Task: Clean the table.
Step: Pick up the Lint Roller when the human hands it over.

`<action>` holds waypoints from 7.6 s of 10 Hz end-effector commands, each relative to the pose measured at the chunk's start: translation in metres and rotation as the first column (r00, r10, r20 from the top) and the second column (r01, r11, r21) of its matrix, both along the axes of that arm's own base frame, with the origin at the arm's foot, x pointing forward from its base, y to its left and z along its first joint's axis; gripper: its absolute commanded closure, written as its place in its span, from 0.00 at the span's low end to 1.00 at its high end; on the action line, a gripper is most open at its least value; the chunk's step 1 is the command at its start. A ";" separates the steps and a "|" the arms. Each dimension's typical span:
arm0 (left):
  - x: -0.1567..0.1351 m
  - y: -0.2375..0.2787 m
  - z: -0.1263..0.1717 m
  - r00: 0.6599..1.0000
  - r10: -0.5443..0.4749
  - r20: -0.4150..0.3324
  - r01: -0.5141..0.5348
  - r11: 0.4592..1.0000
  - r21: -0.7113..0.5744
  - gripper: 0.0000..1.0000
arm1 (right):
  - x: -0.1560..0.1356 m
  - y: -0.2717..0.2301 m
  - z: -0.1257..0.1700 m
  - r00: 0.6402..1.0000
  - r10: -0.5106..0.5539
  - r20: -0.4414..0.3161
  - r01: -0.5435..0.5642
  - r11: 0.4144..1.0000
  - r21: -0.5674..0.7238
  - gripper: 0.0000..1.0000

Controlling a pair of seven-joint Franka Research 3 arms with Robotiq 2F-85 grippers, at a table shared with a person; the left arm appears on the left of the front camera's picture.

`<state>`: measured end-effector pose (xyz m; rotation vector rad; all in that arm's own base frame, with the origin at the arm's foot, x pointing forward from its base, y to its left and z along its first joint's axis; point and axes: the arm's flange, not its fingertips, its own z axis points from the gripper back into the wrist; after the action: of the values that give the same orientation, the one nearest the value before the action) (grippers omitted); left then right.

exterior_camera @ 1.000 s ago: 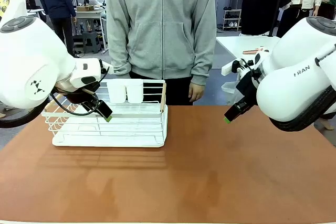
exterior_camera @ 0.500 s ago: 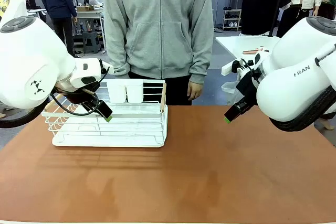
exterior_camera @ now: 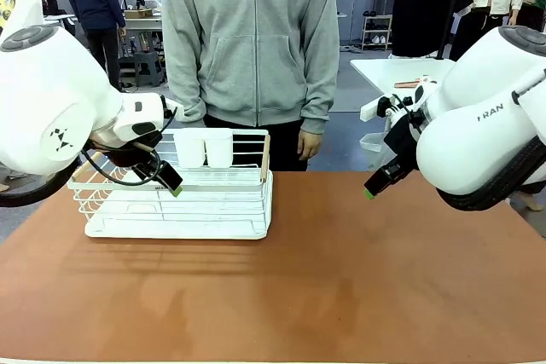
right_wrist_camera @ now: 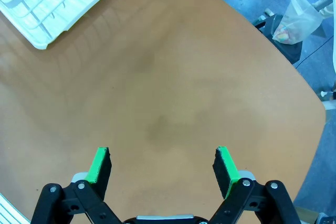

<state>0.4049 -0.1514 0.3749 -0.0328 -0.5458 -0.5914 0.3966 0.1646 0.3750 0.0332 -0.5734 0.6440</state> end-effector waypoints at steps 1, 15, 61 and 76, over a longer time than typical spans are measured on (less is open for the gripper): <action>0.007 0.011 0.035 0.995 0.058 -0.084 -0.068 0.991 -0.119 0.00 | 0.000 -0.010 0.036 0.998 -0.010 -0.055 0.017 0.993 0.120 0.00; -0.019 0.279 0.114 0.903 -0.051 -0.427 -0.380 0.371 -0.847 0.00 | -0.013 -0.316 0.128 0.782 -0.056 -0.620 0.612 0.253 0.749 0.00; -0.024 0.304 0.102 0.879 -0.017 -0.476 -0.441 0.347 -0.828 0.00 | -0.016 -0.343 0.108 0.734 -0.033 -0.678 0.664 0.247 0.706 0.00; -0.024 0.304 0.102 0.879 -0.017 -0.476 -0.441 0.347 -0.828 0.00 | -0.016 -0.343 0.108 0.734 -0.033 -0.678 0.664 0.247 0.706 0.00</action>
<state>0.3819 0.1514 0.4761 -1.1580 -0.3827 0.1003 0.3823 -0.1797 0.4808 1.1556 -0.2704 -0.3202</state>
